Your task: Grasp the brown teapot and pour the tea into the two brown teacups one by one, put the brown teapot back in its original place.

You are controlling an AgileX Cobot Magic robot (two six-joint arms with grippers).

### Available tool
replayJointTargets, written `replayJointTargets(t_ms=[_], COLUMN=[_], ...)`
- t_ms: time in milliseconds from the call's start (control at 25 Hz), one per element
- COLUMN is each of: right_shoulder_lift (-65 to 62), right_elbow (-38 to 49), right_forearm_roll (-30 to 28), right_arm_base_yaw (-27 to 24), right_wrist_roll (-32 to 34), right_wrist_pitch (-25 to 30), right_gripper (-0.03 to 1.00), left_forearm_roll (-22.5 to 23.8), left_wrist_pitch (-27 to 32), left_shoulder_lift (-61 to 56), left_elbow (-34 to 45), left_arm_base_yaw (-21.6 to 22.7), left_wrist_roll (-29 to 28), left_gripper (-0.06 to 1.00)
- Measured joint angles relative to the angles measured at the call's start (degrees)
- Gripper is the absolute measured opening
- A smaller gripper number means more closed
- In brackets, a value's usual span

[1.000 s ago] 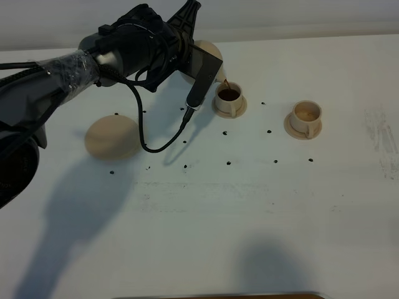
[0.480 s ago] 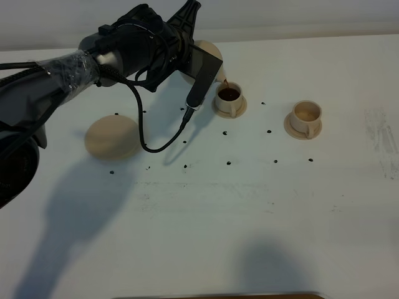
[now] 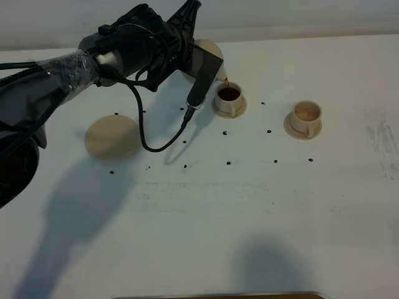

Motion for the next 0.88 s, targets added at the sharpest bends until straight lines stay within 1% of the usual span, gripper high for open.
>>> replayJointTargets(t_ms=[120,280,600,880], right_shoulder_lift=[0.0,0.0,0.0,0.0], right_elbow=[0.0,0.0,0.0,0.0], right_forearm_roll=[0.0,0.0,0.0,0.0], right_arm_base_yaw=[0.0,0.0,0.0,0.0], right_wrist_roll=[0.0,0.0,0.0,0.0], right_wrist_pitch=[0.0,0.0,0.0,0.0], right_gripper=[0.24,0.24,0.24,0.24], left_forearm_roll=[-0.1,-0.6,-2.6,-3.1], left_wrist_pitch=[0.4,2.2,2.9,4.0], left_shoulder_lift=[0.0,0.0,0.0,0.0], left_elbow=[0.0,0.0,0.0,0.0], left_arm_base_yaw=[0.0,0.0,0.0,0.0], left_wrist_roll=[-2.3,-3.9,-4.3,-4.5], left_gripper=[0.16,0.16,0.16,0.16])
